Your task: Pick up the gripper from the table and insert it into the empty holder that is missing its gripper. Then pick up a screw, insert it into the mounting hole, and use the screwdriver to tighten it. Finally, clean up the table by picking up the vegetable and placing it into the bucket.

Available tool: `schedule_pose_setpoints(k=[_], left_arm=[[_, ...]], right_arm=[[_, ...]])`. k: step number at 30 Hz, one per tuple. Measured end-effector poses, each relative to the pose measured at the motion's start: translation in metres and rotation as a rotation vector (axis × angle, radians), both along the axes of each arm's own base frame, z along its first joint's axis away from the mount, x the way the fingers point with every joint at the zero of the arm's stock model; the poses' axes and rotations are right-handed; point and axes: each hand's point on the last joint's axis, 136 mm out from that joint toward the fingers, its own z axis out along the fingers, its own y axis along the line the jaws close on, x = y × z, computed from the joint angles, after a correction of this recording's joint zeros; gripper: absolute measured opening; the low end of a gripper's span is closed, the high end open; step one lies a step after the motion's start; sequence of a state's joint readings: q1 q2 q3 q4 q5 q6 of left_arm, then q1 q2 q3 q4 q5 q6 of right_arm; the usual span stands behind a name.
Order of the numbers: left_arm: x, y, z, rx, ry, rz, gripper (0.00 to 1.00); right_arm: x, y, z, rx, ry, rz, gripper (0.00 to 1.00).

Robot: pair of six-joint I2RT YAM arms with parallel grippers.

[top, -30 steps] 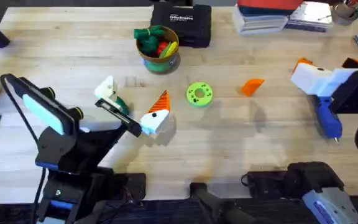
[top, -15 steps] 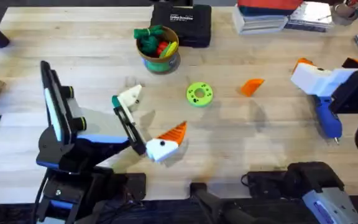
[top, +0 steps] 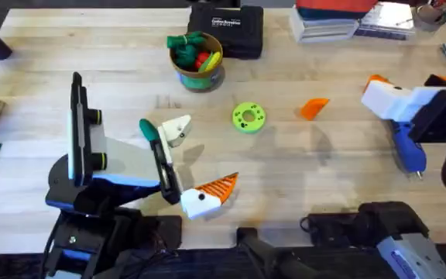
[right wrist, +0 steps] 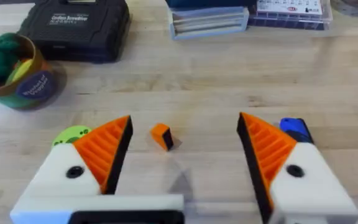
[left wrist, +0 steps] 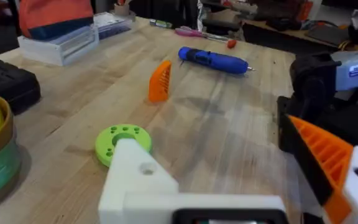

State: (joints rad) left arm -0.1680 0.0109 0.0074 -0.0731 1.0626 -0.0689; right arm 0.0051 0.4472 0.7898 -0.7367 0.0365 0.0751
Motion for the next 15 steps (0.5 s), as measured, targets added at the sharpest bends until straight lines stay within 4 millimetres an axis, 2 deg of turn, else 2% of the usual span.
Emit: schedule_pose_setpoints(k=[3,9,15], left_arm=[[-0.001,0.000,0.000,0.000,0.000,-0.004,0.985],[-0.002,-0.001,0.000,-0.001,0.001,-0.012,0.985],[-0.002,-0.001,0.000,-0.001,0.002,-0.014,0.985]], right_arm=[[0.000,0.005,-0.013,-0.013,0.073,0.041,0.994],[0.006,0.027,-0.048,-0.081,0.378,0.231,0.994],[0.032,0.037,-0.073,-0.171,0.545,0.357,0.994]])
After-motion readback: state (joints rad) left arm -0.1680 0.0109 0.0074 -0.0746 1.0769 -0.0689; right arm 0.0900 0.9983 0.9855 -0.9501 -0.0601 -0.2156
